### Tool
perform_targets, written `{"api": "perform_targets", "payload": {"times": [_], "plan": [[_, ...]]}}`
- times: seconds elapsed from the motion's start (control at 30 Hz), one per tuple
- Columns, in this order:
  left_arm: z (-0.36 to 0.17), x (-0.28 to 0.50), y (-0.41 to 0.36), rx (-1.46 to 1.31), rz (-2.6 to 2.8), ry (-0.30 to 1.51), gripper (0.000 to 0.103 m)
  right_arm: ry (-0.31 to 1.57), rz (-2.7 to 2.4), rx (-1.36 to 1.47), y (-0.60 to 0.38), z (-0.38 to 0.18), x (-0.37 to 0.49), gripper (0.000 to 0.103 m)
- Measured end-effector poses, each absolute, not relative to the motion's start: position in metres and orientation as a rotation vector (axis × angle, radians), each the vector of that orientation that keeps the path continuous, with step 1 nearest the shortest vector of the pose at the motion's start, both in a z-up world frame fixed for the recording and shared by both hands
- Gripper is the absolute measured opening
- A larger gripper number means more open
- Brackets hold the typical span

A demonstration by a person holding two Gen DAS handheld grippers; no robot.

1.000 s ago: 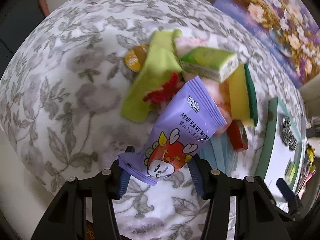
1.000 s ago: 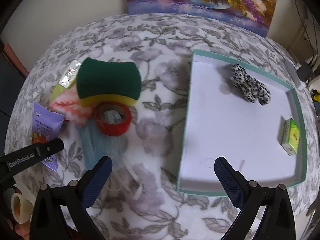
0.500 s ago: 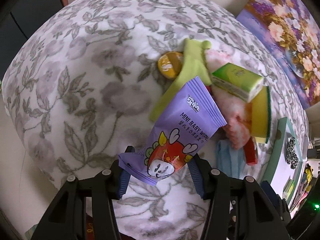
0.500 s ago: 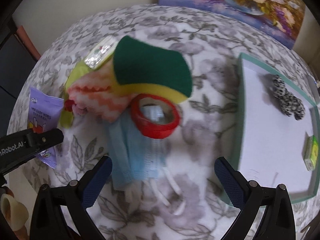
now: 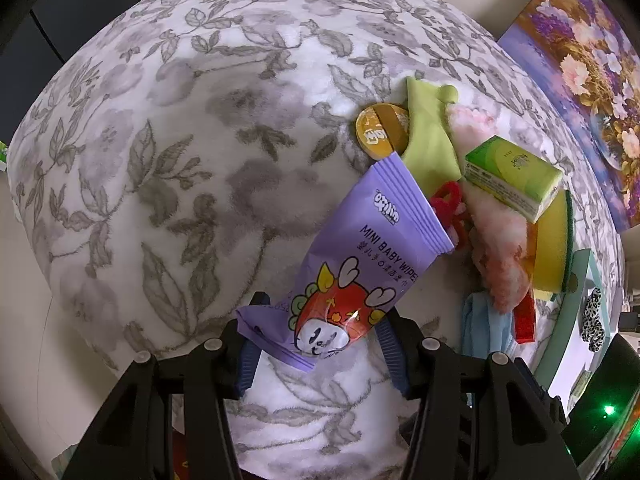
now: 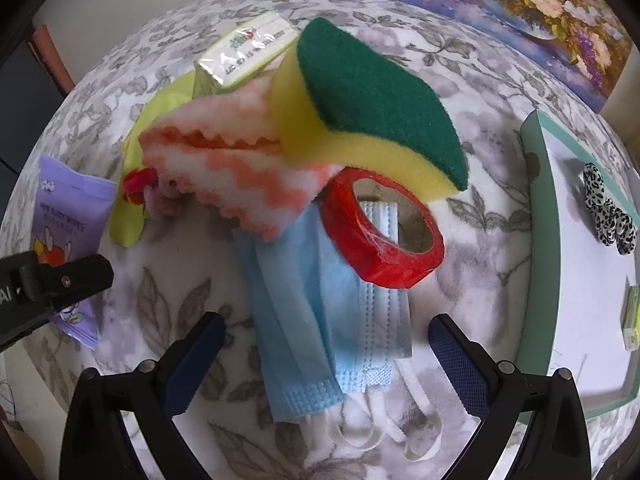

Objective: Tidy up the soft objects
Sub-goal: 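Grasp and lift the blue face mask with right tool while left tool holds the wipes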

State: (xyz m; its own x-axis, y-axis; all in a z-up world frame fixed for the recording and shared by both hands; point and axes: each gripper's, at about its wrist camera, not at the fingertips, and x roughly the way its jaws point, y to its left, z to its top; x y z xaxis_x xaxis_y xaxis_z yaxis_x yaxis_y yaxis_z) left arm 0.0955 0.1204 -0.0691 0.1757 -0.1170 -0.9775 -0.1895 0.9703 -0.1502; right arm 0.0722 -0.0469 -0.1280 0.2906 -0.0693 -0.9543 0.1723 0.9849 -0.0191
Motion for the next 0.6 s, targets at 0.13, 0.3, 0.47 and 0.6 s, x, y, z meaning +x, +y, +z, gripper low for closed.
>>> {"api": "perform_targets", "payload": {"times": [0.13, 0.3, 0.47, 0.6], "plan": [[-0.07, 0.095, 0.121, -0.262, 0.049, 1.398, 0.055, 1.263, -0.164, 0.101, -0.05, -0.13, 0.075, 0.102], [-0.071, 0.096, 0.121, -0.263, 0.05, 1.399, 0.055, 1.231, -0.158, 0.104, -0.054, -0.121, 0.077, 0.081], [-0.074, 0.099, 0.119, -0.262, 0.05, 1.402, 0.055, 1.215, -0.151, 0.119, -0.059, -0.114, 0.075, 0.05], [-0.079, 0.106, 0.11, -0.256, 0.048, 1.406, 0.055, 1.212, -0.121, 0.14, -0.063, -0.108, 0.071, 0.034]]}}
